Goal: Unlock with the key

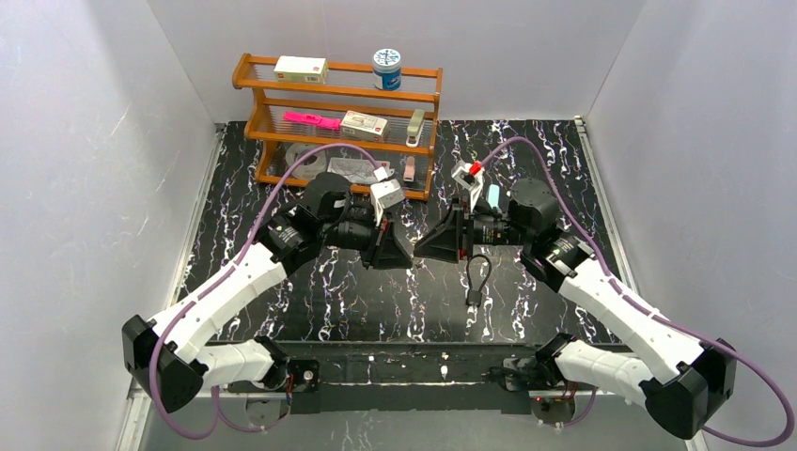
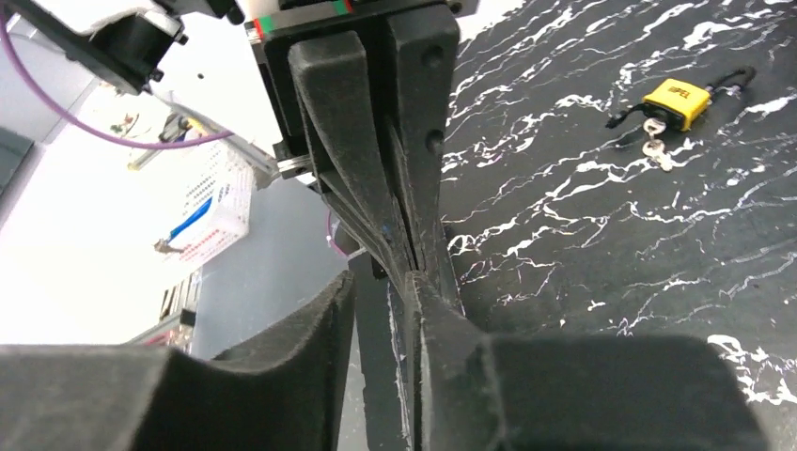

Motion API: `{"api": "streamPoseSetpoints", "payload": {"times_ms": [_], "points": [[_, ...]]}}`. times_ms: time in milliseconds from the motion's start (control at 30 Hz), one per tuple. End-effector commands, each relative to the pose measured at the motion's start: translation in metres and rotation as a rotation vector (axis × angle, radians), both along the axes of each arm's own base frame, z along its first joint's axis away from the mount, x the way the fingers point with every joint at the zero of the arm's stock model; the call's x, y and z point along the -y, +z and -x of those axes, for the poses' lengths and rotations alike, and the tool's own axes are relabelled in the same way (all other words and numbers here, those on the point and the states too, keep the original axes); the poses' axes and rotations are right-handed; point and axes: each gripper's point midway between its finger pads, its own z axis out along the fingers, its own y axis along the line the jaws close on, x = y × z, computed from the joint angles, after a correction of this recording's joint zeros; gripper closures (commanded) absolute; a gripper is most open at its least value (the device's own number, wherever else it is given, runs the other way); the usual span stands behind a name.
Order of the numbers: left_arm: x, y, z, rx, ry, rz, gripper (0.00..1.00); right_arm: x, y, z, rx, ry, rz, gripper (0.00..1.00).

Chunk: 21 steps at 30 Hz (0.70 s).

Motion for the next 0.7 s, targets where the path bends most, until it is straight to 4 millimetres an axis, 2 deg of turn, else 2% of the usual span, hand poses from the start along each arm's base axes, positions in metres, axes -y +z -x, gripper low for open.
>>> {"api": "streamPoseSetpoints", "payload": {"times_ms": [0, 100, 167, 300, 433, 500, 533, 633, 667], "points": [[-0.005, 0.009, 0.019, 0.019, -0.131, 0.000, 1.00, -0.001, 0.013, 0.016, 0.082, 0.124, -0.018, 0.68], [-0.005, 0.014, 0.021, 0.029, -0.147, 0.010, 1.00, -0.002, 0.009, 0.019, 0.069, 0.157, -0.009, 0.53], [-0.005, 0.016, 0.022, 0.034, -0.155, 0.017, 1.00, -0.003, 0.003, 0.020, 0.057, 0.172, 0.003, 0.47], [-0.005, 0.019, 0.024, 0.039, -0.165, 0.024, 1.00, -0.002, -0.007, 0.027, 0.035, 0.221, 0.016, 0.51], [-0.005, 0.020, 0.025, 0.040, -0.170, 0.029, 1.00, -0.002, -0.012, 0.029, 0.024, 0.226, 0.023, 0.66], [-0.005, 0.021, 0.025, 0.043, -0.172, 0.031, 1.00, -0.003, -0.011, 0.030, 0.029, 0.233, 0.018, 0.70], [-0.005, 0.021, 0.025, 0.044, -0.169, 0.031, 1.00, -0.003, -0.011, 0.030, 0.028, 0.234, 0.017, 0.70], [-0.005, 0.023, 0.026, 0.046, -0.175, 0.035, 1.00, -0.005, -0.016, 0.029, 0.018, 0.235, 0.029, 0.58], [-0.005, 0.024, 0.026, 0.047, -0.177, 0.037, 1.00, -0.005, -0.018, 0.028, 0.013, 0.233, 0.034, 0.57]]}}
